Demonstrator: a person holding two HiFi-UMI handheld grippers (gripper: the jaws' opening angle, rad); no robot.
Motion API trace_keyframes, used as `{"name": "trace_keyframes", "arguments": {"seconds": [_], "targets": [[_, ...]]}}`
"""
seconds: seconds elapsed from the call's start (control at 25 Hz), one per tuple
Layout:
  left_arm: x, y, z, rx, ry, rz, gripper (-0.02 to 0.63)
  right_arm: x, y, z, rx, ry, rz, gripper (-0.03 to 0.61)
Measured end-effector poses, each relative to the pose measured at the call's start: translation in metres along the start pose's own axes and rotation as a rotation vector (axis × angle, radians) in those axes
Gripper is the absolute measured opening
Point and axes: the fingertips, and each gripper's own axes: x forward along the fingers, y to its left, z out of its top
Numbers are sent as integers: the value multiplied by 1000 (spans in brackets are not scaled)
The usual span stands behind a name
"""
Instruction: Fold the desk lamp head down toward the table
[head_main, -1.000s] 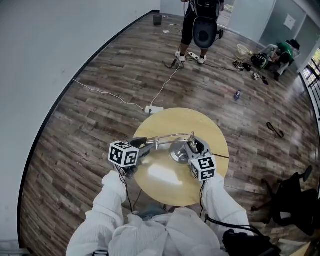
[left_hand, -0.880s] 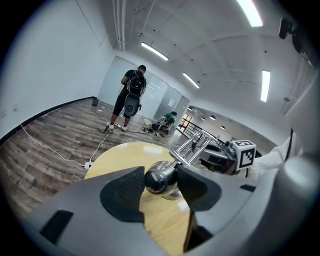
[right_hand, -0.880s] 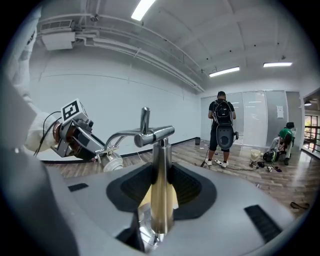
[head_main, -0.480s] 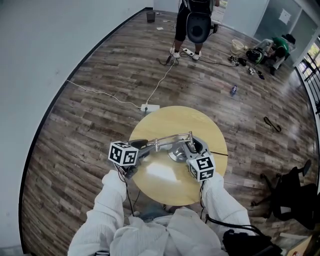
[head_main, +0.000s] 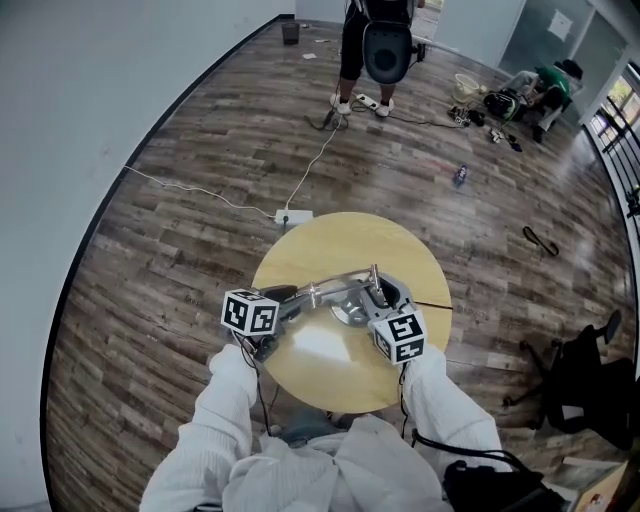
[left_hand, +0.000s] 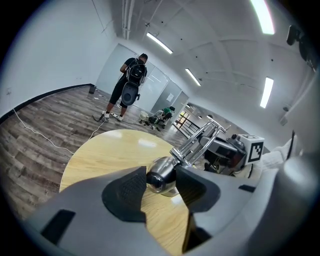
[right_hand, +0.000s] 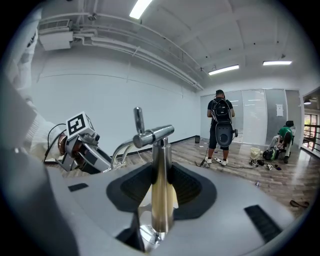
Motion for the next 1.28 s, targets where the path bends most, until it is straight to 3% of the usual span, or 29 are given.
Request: {"name": "trace_keyframes", "arguments": {"seconds": [0.64, 1.04, 1.16, 1.28], "targets": [[9, -1, -5, -11, -8, -5, 161, -1, 1, 0, -14, 3, 0, 124], [-14, 1, -1, -63, -168, 61, 167, -13, -2, -6, -2, -9, -25, 124], [-40, -10, 2, 13, -222, 150, 167, -30, -3, -16, 24, -12, -63, 124], [-50, -44, 8, 187, -269, 227, 167, -49, -5, -29, 69, -12, -120, 124]]}}
